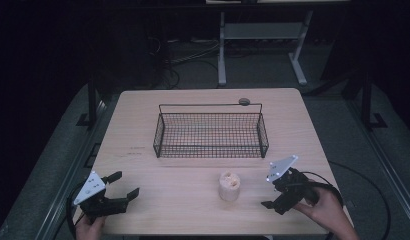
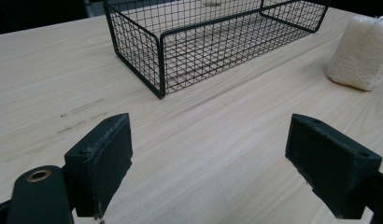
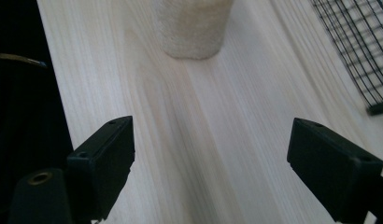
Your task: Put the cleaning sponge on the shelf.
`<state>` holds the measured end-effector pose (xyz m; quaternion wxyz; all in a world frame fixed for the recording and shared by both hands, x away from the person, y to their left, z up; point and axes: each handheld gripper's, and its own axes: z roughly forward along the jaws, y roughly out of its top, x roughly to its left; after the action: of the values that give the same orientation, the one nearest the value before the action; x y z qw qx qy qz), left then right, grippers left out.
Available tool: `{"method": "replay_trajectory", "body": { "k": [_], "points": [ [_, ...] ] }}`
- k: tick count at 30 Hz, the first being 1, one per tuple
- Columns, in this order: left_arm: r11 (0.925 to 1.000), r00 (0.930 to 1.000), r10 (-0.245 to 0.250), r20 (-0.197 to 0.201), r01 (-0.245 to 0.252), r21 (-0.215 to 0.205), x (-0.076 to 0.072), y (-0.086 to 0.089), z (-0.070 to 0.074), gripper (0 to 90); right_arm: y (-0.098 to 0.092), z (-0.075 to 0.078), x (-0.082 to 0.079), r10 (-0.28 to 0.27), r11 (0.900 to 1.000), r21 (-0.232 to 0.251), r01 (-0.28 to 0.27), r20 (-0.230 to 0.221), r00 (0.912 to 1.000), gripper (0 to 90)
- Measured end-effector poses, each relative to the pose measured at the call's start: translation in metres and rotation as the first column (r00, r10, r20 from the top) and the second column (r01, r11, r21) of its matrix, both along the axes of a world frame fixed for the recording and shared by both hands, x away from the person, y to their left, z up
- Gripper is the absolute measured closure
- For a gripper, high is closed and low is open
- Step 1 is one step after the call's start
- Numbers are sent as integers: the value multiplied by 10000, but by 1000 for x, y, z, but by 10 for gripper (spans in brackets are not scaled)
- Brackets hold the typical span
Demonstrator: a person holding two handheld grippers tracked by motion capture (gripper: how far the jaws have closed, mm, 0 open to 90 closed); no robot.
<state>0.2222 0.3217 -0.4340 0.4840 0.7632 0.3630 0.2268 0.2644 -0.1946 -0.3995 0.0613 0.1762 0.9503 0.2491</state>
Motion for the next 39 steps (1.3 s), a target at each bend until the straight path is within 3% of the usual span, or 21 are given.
{"method": "replay_trajectory", "body": {
  "k": [22, 39],
  "points": [
    [10000, 10000, -47, -25, 47, 40, 1, -1, 0, 141, 49, 12, 16, 1337, 9896, -487, -1356, -403, 9902, 144],
    [10000, 10000, -52, 31, 52, 25, 0, -2, 1, 141, 70, 18, 27, 1641, 9831, -716, -1685, -635, 9844, 144]
  ]
}}
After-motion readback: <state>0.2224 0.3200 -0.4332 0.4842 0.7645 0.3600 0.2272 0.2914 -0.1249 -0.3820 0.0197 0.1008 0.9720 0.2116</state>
